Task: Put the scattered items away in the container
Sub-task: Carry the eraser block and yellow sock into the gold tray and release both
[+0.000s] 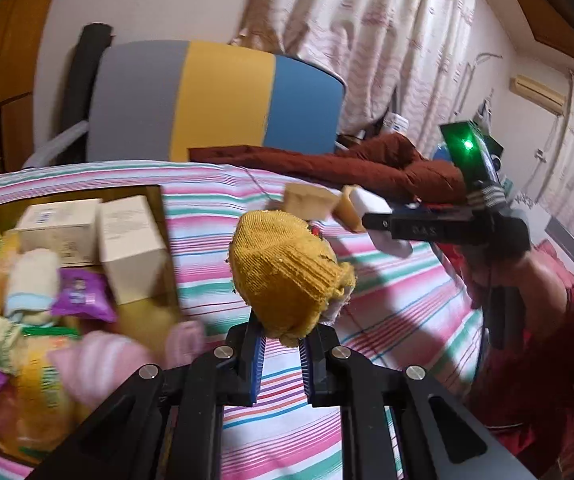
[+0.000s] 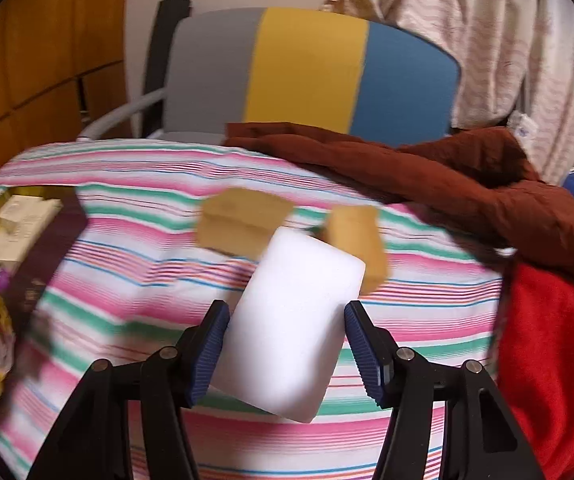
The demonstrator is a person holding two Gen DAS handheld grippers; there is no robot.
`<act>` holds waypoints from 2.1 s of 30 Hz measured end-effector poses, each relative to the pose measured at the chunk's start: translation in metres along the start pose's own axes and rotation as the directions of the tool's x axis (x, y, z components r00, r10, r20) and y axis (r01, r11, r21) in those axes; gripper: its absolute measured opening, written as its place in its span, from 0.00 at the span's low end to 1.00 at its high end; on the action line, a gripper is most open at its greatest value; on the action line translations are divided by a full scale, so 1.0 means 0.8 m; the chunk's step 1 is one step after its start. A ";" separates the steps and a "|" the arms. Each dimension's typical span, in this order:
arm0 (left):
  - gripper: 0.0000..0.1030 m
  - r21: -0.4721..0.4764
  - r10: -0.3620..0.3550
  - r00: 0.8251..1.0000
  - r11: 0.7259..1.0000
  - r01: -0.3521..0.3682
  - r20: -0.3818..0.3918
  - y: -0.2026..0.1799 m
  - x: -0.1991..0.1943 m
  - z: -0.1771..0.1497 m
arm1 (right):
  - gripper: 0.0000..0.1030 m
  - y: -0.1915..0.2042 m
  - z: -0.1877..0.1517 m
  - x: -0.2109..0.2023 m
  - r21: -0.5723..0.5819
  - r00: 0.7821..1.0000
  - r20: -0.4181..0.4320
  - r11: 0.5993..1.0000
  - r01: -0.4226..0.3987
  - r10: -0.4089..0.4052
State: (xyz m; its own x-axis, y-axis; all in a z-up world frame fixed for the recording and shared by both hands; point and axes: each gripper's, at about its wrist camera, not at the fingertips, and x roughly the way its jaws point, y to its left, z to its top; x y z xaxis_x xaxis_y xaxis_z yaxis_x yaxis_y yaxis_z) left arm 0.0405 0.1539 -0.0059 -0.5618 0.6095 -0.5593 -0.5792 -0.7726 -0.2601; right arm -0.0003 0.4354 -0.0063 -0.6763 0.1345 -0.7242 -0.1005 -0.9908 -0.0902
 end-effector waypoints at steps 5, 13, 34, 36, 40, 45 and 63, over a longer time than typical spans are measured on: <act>0.13 -0.031 0.054 0.998 0.998 -0.053 0.028 0.027 -0.028 0.001 | 0.58 0.051 0.005 -0.014 0.012 0.993 0.005 0.993 -0.116 0.116; 0.13 -0.105 0.170 0.983 0.981 -0.163 0.067 0.090 -0.075 -0.003 | 0.58 0.150 0.012 -0.038 -0.049 0.963 0.011 0.962 -0.269 0.270; 0.14 -0.287 0.397 0.915 0.871 -0.400 -0.070 0.267 -0.137 -0.037 | 0.60 0.351 0.022 -0.039 -0.118 0.868 -0.096 0.860 -0.496 0.488; 0.18 -0.274 0.388 0.916 0.875 -0.400 -0.098 0.266 -0.132 -0.041 | 0.63 0.358 0.023 -0.035 -0.106 0.868 -0.097 0.862 -0.495 0.487; 0.36 -0.243 0.408 0.905 0.872 -0.424 -0.117 0.258 -0.128 -0.042 | 0.68 0.361 0.026 -0.027 -0.061 0.862 -0.103 0.862 -0.503 0.496; 0.44 -0.267 0.439 0.897 0.861 -0.434 -0.041 0.252 -0.146 -0.039 | 0.73 0.349 0.021 -0.031 -0.054 0.872 -0.086 0.871 -0.488 0.482; 0.45 -0.353 0.455 0.890 0.830 -0.431 -0.017 0.256 -0.158 -0.038 | 0.43 0.392 0.004 0.004 -0.121 0.826 -0.207 0.824 -0.553 0.524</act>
State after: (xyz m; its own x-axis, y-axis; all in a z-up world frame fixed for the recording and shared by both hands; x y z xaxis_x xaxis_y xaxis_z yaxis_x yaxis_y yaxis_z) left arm 0.0111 -0.0867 -0.0123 -0.7537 0.1878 -0.6298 -0.0302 -0.9672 -0.2522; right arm -0.0363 0.1248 -0.0346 -0.4601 -0.4107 -0.7872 0.3798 -0.8924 0.2437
